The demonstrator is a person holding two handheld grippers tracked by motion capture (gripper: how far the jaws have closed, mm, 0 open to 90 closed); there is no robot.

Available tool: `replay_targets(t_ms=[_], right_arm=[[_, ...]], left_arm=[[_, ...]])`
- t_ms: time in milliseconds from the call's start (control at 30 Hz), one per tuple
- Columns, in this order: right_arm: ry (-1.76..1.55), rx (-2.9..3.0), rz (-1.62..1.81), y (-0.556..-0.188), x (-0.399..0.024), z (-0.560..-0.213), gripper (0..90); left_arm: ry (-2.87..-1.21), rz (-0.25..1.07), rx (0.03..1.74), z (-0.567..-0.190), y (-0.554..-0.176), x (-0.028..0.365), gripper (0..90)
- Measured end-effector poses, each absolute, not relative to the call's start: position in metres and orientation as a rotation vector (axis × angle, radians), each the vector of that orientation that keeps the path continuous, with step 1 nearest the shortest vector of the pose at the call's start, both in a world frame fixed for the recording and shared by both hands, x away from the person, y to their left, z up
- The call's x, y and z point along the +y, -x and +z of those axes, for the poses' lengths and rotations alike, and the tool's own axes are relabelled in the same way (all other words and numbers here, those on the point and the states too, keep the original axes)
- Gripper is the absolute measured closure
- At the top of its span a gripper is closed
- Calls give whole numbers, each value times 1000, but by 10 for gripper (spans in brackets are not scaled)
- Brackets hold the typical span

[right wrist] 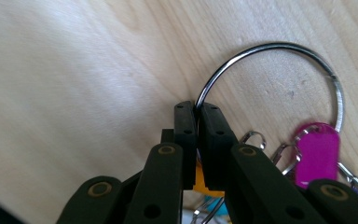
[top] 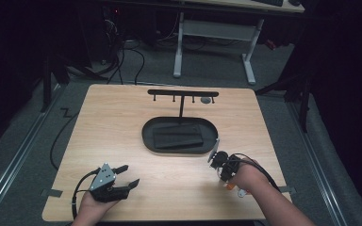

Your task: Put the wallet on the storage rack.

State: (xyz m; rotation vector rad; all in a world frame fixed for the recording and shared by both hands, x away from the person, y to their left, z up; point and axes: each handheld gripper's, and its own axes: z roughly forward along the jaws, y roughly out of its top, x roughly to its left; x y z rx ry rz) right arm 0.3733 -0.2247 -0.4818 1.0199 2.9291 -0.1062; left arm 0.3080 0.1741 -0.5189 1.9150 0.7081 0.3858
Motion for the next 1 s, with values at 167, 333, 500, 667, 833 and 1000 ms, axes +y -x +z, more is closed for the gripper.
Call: replay_targets(t_ms=[167, 333, 500, 667, 833, 1000], right_arm=[[-1034, 2928, -35, -368, -228, -458, 872], [-989, 2908, -12, -358, -231, -437, 874], [-973, 2874, -25, -354, -232, -423, 877], [-958, 2834, -7, -349, -236, -402, 879], [-968, 2798, -10, -347, -241, -380, 881], [-998, 2765, 33, -348, -247, -359, 882]], left_arm=[[-1914, 384, 716, -520, -310, 175, 329], [-1909, 388, 711, -519, -309, 175, 330], [-1913, 391, 702, -519, -308, 173, 330], [-1907, 391, 708, -520, -311, 174, 330], [-1904, 390, 709, -521, -311, 176, 330], [-1902, 396, 697, -519, -312, 175, 330]])
